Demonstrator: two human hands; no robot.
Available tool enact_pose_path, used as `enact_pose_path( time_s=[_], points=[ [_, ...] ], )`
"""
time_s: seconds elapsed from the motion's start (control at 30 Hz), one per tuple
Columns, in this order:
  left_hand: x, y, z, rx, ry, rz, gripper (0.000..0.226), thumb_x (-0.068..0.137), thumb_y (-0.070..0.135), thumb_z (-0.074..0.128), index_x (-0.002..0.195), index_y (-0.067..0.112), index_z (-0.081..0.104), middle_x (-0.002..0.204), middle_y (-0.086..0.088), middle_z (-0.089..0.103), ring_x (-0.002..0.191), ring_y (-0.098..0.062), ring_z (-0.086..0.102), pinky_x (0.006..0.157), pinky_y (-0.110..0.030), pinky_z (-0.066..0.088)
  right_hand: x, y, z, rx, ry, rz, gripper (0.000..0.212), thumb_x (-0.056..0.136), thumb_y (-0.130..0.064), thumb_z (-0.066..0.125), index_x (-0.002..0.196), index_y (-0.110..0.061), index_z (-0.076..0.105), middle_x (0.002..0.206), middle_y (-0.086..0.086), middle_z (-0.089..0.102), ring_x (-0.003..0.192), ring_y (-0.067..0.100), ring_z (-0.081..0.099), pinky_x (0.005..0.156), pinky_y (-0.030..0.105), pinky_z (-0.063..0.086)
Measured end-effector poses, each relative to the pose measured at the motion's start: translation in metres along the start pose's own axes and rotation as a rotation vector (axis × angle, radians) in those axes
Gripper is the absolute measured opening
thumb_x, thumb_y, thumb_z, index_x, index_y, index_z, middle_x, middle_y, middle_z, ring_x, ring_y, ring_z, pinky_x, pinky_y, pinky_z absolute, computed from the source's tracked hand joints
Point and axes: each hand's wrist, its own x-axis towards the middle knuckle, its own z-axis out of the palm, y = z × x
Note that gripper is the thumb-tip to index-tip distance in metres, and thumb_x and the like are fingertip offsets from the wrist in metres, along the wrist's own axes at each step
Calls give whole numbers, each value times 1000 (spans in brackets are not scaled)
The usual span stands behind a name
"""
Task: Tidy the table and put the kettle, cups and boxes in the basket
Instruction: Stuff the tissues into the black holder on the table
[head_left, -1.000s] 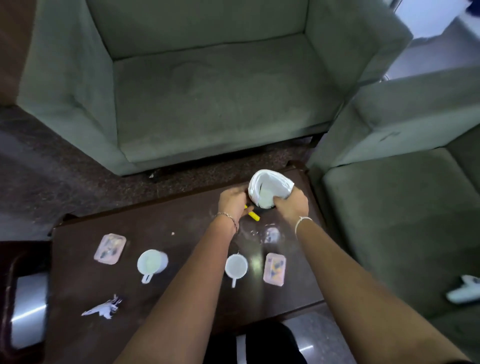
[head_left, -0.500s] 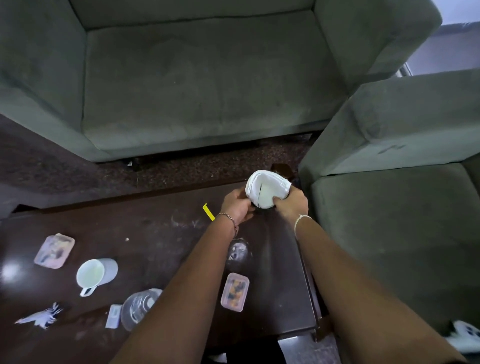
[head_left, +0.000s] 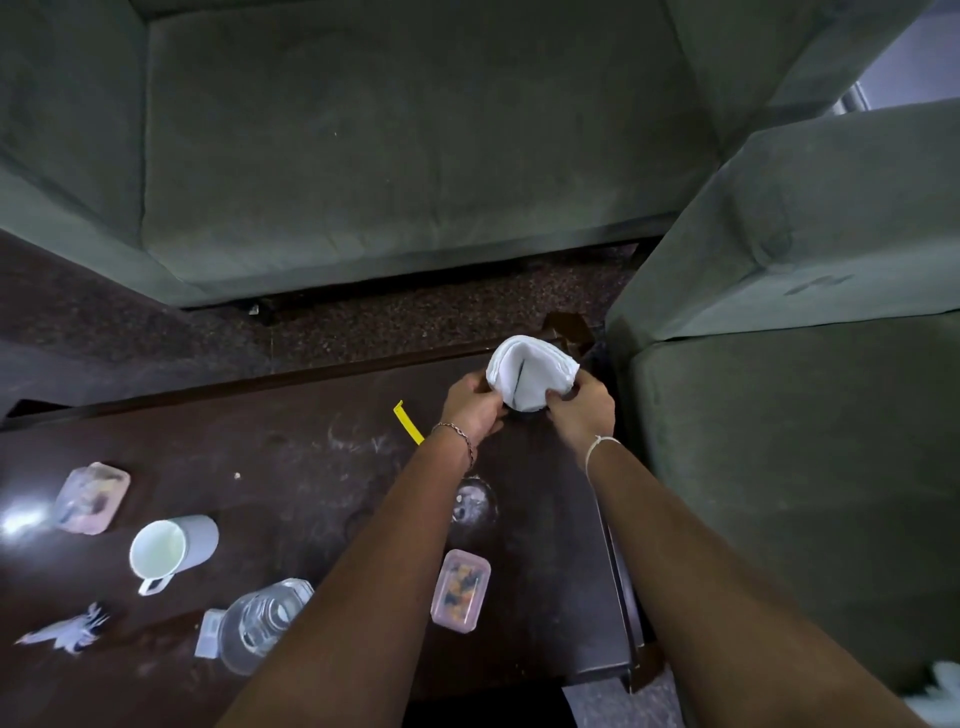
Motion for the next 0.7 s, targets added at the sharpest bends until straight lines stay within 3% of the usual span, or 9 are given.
enact_pose_path(
  time_s=[0.3,0.4,0.5,0.63,0.7],
  points=[
    [-24,-2,-6,63,-11,35,33,84,-2,44,88,27,61,75,2,60,69,-12,57,62,-22,49,-26,3,0,-14,25,-29,49,81,-19,69,128,-13,58,123,14,63,116,31,57,100,42,46],
    [-45,0,-11,10,1,24,42,89,1,42,117,29,54,76,5,57,66,-8,54,61,-19,47,-49,4,-2,-15,50,-37,54,80,-16,71,132,-11,53,127,14,60,120,31,54,102,42,43],
    [-65,-2,-19,-16,22,7,48,91,0,41,137,15,46,85,3,56,66,-9,53,61,-21,45,-72,4,-2,-8,52,-28,59,80,-13,72,134,-7,49,130,14,58,124,29,51,104,39,40],
    [-90,-12,-40,-39,38,40,47,93,-2,41,138,10,45,75,6,48,62,-8,49,54,-18,41,-102,0,1,-24,49,-48,57,81,-16,72,133,-8,48,124,10,60,118,27,55,100,35,42],
    [-102,-20,-57,-62,65,78,45,93,-3,42,135,8,48,85,3,55,65,-10,51,56,-18,42,-120,-4,5,-42,38,-69,56,82,-16,72,132,-10,49,124,10,61,117,26,56,100,35,42]
  ],
)
